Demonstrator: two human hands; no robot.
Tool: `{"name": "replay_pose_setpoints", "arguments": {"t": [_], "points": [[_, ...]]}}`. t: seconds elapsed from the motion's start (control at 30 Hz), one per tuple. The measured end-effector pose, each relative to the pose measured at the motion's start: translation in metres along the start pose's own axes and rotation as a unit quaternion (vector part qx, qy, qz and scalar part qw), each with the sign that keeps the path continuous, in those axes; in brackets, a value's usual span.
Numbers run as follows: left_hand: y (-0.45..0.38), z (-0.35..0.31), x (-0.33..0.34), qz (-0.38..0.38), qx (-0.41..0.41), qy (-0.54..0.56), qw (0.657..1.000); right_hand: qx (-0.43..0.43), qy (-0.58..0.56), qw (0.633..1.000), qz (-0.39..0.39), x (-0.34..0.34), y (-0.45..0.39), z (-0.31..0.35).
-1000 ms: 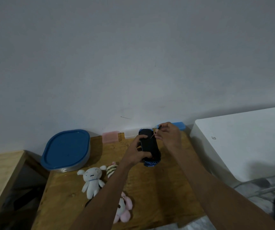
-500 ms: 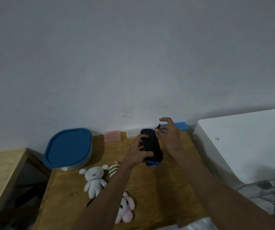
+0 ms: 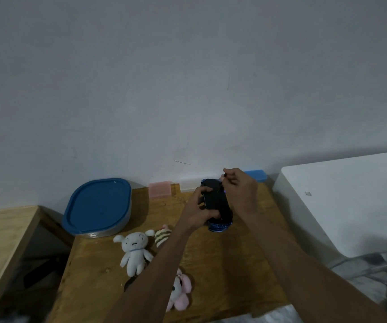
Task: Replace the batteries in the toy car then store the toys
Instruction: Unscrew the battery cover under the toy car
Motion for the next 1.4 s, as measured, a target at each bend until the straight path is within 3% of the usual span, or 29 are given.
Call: {"name": "replay_pose_setpoints", "arguments": {"t": [0.43, 1.17, 1.4], "points": [[0.007, -0.003, 0.002, -0.008, 0.000, 0.010, 1.000, -0.053, 0.034, 0.998, 0.002, 0.000, 0.005, 0.018], [0.015, -0.008, 0.009, -0.026, 0.013, 0.014, 0.999, -0.034, -0.004, 0.999, -0.035, -0.003, 0.014, 0.031], [0.016, -0.005, 0.008, -0.025, 0.008, -0.006, 1.000, -0.027, -0.001, 1.000, -0.006, -0.003, 0.015, 0.026]]}}
Point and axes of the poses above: each hand's wrist, its own y-axis away from the middle knuckle, its own x-axis out of the palm, z = x × y, the point moved 8 cm from there along -y, towards the middle knuckle, and after that the axes turned 7 degrees about -y, right-handed, at the moved point
